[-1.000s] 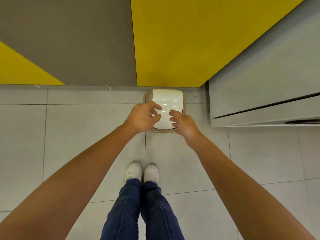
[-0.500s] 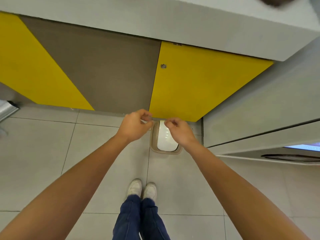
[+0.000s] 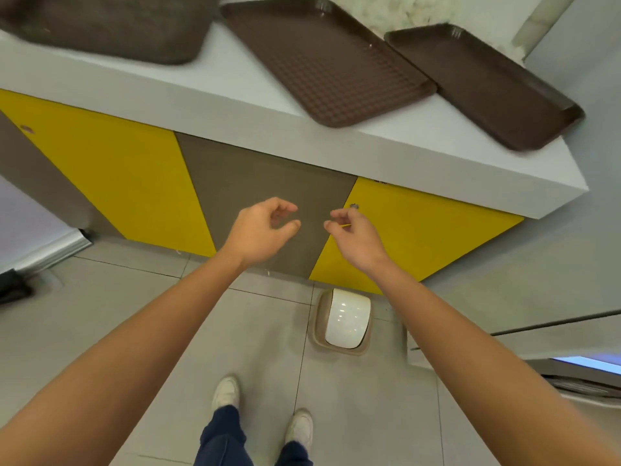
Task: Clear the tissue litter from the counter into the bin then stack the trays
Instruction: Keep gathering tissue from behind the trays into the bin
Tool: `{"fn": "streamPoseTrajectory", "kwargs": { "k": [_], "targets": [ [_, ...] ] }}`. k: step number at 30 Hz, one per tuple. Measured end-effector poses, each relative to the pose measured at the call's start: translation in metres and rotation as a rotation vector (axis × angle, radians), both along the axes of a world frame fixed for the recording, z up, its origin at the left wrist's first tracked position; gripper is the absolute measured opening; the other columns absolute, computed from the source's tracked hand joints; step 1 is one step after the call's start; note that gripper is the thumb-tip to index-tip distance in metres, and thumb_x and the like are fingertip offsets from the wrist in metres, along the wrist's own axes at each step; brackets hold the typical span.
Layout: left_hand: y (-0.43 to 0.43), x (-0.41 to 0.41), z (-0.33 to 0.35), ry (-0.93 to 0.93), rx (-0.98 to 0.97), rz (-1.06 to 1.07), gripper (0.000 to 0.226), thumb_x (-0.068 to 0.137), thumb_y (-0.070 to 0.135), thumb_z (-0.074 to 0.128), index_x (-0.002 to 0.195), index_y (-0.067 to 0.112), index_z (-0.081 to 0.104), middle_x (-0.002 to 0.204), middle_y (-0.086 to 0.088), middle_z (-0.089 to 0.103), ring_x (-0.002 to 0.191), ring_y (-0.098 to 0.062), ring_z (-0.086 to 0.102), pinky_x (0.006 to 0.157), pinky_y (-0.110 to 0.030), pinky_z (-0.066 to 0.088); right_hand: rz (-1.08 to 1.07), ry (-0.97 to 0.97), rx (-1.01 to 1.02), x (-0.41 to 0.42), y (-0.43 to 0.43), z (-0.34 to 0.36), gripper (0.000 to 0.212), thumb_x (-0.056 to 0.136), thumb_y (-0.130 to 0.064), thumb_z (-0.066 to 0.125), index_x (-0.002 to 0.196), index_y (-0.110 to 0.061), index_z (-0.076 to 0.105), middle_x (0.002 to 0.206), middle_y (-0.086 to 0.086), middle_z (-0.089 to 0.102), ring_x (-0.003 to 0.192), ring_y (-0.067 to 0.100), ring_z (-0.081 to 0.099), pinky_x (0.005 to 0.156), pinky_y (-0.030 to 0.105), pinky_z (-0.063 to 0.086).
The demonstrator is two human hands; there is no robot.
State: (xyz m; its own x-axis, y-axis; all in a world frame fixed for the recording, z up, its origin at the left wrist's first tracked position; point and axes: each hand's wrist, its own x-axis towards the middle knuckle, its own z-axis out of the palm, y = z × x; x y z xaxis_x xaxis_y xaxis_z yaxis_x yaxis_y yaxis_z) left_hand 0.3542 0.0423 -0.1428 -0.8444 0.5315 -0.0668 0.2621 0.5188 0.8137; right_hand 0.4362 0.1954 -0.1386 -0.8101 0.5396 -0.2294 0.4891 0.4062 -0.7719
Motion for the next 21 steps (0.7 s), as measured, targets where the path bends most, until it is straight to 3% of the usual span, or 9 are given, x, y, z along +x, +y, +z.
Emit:
{"fn": "streamPoseTrajectory", "kwargs": {
  "k": [5,8,11,13,21],
  "targets": [
    [-0.023,-0.054,0.046,0.06,0.038,-0.048,0.026,0.083,0.032,0.065,0.108,0.027,0.064,0.103,0.014,0.065,0.094,-0.002,0.058,0.087,-0.015,0.041,-0.006,0.138,0.082,-0.054,-0.017,0.048,0.025,0.089,-0.025,0.059,0.112,-0.016,0.059,0.097,-0.003,0.058,0.085,0.008,0.053,0.084,0.026,0.046],
    [-0.035,-0.091,0.067,0.089,0.094,-0.069,0.023,0.082,0.03,0.067,0.105,0.029,0.064,0.103,0.009,0.067,0.092,-0.005,0.062,0.092,-0.022,0.047,-0.023,0.191,0.095,-0.088,-0.028,0.074,0.02,0.09,-0.025,0.057,0.109,-0.019,0.06,0.084,-0.01,0.054,0.071,0.0,0.05,0.067,0.015,0.042],
    [-0.047,-0.126,0.082,0.096,0.118,-0.083,0.02,0.081,0.034,0.067,0.101,0.034,0.062,0.101,0.01,0.066,0.09,-0.01,0.063,0.088,-0.03,0.051,-0.034,0.248,0.112,-0.12,-0.039,0.089,0.017,0.09,-0.024,0.055,0.106,-0.02,0.061,0.087,-0.008,0.055,0.07,0.0,0.049,0.059,0.005,0.039],
    [-0.055,-0.147,0.089,0.121,0.104,-0.084,0.022,0.082,0.036,0.066,0.103,0.034,0.061,0.102,0.011,0.065,0.092,-0.011,0.062,0.084,-0.029,0.052,-0.018,0.267,0.129,-0.141,-0.049,0.094,0.016,0.09,-0.024,0.055,0.104,-0.019,0.062,0.093,-0.005,0.058,0.074,0.0,0.05,0.061,0.003,0.039],
    [-0.066,-0.236,0.11,0.184,0.122,-0.06,0.028,0.084,0.036,0.064,0.111,0.03,0.062,0.104,0.011,0.064,0.095,-0.008,0.061,0.085,-0.025,0.05,0.035,0.291,0.143,-0.239,-0.063,0.111,0.021,0.091,-0.026,0.056,0.108,-0.017,0.061,0.106,-0.002,0.059,0.09,0.008,0.052,0.077,0.019,0.04]
  ]
}}
